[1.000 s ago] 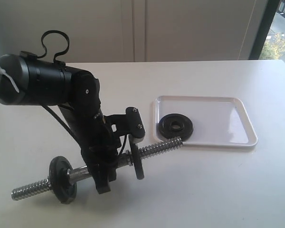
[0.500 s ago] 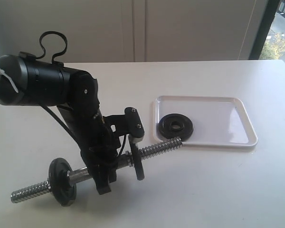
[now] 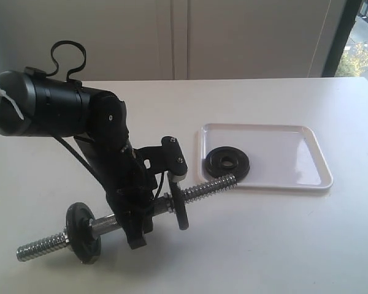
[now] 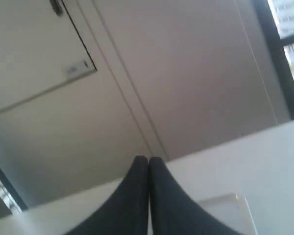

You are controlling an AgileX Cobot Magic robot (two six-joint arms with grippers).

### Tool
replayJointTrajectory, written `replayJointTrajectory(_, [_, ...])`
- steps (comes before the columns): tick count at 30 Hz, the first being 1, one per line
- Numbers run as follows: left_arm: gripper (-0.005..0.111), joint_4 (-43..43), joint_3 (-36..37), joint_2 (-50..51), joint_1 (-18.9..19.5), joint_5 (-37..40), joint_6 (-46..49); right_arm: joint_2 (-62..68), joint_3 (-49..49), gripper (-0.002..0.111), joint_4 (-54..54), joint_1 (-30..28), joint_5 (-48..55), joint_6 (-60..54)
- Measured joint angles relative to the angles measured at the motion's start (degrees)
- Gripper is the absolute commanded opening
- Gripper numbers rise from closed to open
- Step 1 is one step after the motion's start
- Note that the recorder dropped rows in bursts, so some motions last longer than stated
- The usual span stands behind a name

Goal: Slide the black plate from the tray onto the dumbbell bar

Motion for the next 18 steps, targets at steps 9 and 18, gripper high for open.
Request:
replayJointTrajectory(9, [0.000,-0.14,0.00,0.00,0.00,0.00,0.00,46.71,-40.38,0.000,6.24,0.00,37.81,-23.98])
replayJointTrajectory(18, [0.000,-0.18,0.00,0.00,0.00,0.00,0.00,76.88,-61.99,0.000,6.40,8.34,50.64,-33.17])
